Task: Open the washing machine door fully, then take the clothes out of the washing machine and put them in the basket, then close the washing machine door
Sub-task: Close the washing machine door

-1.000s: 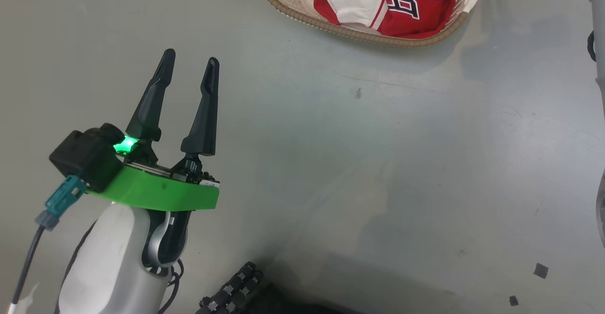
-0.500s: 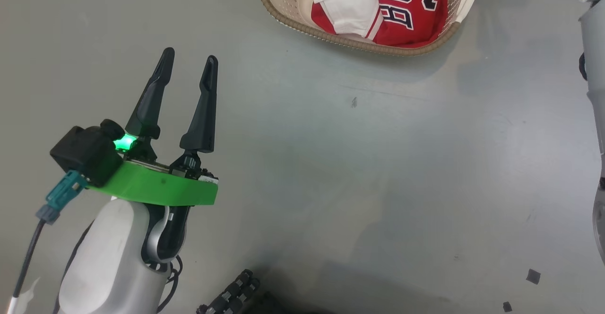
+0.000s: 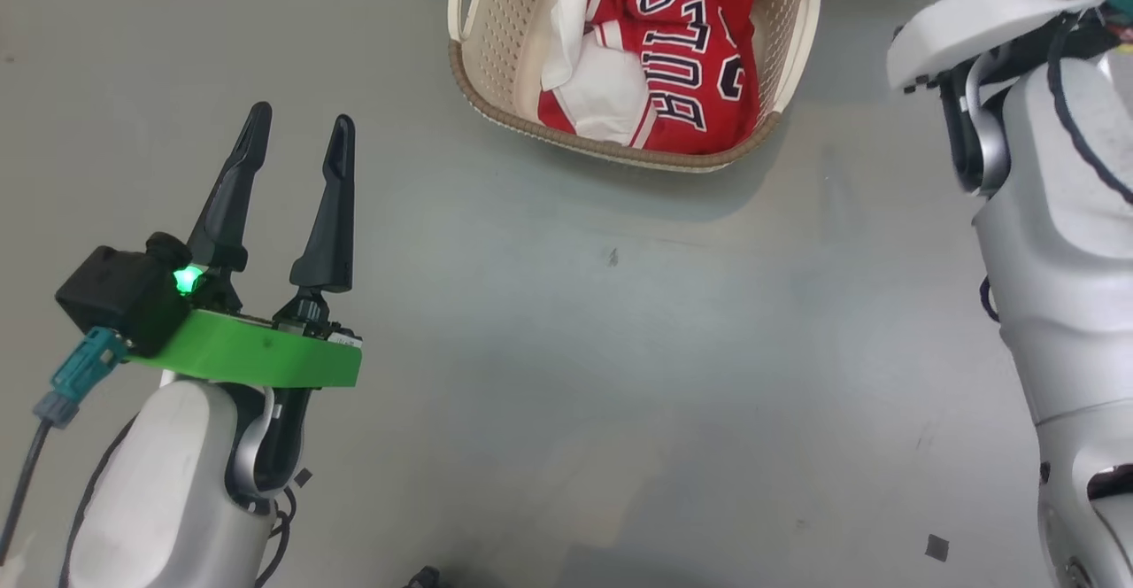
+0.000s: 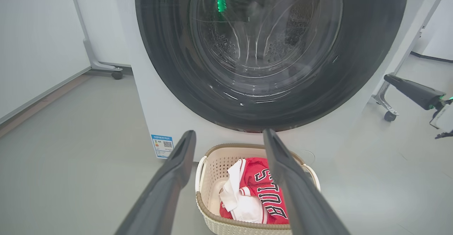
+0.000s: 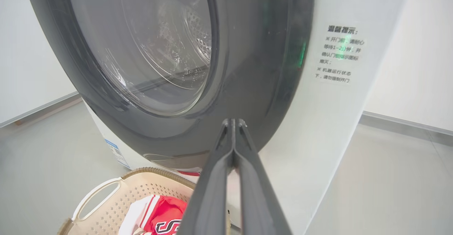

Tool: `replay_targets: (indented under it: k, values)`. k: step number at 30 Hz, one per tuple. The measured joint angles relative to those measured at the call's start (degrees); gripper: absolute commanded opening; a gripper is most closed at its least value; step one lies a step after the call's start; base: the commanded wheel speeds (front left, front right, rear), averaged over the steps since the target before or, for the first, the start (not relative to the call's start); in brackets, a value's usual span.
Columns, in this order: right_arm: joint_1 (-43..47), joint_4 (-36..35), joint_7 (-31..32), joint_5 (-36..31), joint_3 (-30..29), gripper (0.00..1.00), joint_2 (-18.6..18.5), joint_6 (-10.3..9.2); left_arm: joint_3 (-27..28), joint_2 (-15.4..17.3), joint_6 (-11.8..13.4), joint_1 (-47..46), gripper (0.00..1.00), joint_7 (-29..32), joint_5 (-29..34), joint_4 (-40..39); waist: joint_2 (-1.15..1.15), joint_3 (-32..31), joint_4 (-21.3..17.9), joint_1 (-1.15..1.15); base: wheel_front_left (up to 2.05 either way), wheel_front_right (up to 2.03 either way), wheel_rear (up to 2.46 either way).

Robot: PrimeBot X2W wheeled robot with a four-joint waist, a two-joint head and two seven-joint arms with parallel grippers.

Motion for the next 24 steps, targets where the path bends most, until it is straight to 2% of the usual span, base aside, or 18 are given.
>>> replay_targets:
  k: [6, 24]
  values:
    - [7.2, -1.1, 0.0, 2.0, -0.6, 0.00, 1.3, 0.22, 0.8, 1.3, 0.0, 2.7, 1.00, 0.0, 1.0, 0.8, 0.00, -4.2, -2.7, 0.00, 0.00, 0.00, 0.00]
    - [28.7, -14.7, 0.0, 5.3, -3.3, 0.00, 3.6, 0.79, 3.7, 3.1, 0.0, 11.5, 1.00, 0.0, 3.5, 1.5, 0.00, -16.2, -12.1, 0.00, 0.00, 0.00, 0.00]
